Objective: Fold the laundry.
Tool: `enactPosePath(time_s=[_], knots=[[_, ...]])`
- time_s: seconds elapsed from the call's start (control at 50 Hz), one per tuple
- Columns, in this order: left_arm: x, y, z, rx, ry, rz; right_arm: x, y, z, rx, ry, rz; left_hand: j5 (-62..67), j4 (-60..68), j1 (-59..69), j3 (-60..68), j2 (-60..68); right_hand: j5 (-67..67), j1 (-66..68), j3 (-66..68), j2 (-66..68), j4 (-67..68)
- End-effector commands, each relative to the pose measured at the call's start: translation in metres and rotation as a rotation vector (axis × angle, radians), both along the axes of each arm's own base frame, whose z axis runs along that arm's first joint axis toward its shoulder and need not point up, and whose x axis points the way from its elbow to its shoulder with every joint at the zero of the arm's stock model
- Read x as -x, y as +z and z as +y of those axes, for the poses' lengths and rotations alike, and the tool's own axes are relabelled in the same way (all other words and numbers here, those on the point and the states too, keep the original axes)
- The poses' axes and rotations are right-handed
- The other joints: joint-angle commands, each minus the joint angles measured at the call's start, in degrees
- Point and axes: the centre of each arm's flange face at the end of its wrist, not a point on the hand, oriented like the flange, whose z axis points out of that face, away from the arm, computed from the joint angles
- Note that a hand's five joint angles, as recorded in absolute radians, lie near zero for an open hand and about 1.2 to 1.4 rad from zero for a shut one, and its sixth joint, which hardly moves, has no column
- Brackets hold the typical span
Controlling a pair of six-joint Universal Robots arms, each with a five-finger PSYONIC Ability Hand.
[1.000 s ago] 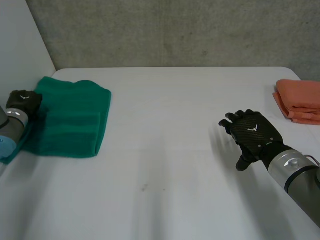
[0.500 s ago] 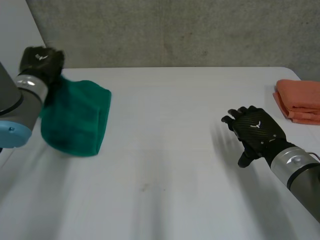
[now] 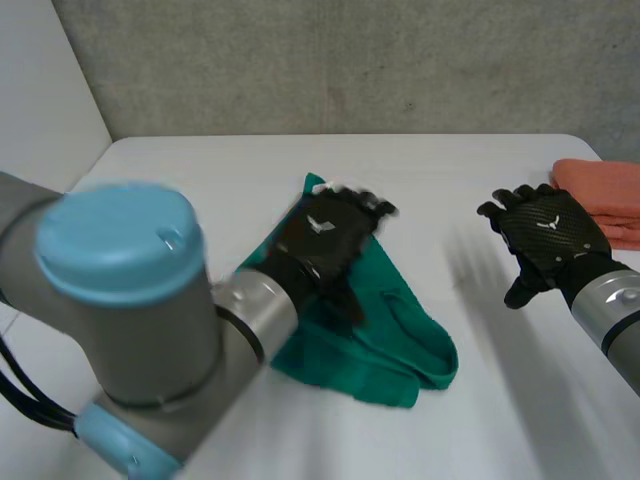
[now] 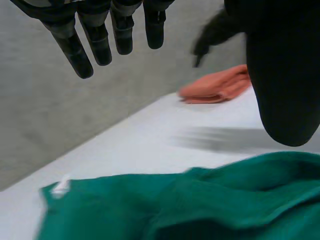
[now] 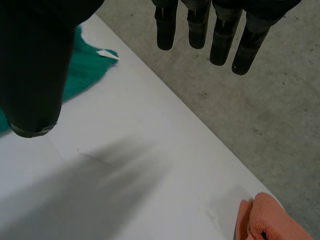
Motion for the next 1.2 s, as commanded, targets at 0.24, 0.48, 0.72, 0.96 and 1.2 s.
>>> enactPosePath(time_s=[0.24, 0.48, 0.72, 0.96, 1.2], knots=[[-0.063, -0.027, -0.109, 0.079, 0.133, -0.181, -0.039, 0.015, 0.023, -0.128, 0.126, -0.085, -0.4, 0.5, 0.9, 0.1, 0.4, -3.8, -1.4, -2.4, -2.5, -3.2], [-0.063, -0.053, -0.083, -0.074, 0.078, -0.214, -0.082, -0.024, 0.014, -0.302, 0.202, -0.091, 3.3, 4.2, 4.6, 3.8, 4.1, -3.8, -1.4, -2.4, -2.5, -3.2], [-0.018, -0.05, -0.045, -0.084, -0.024, -0.107, -0.067, -0.032, 0.011, -0.241, 0.117, 0.052, 10.5, 11.4, 11.9, 11.0, 11.3, -3.8, -1.4, -2.4, -2.5, -3.2], [0.019, -0.092, -0.043, -0.11, -0.064, -0.153, -0.045, -0.029, 0.013, -0.227, 0.127, 0.089, 20.4, 21.3, 21.8, 20.9, 21.2, -3.8, -1.4, -2.4, -2.5, -3.2], [0.021, -0.094, -0.059, -0.057, 0.02, -0.183, -0.03, -0.027, -0.001, -0.219, 0.081, 0.088, 62.3, 63.2, 63.6, 62.8, 63.1, -3.8, -1.4, -2.4, -2.5, -3.2]])
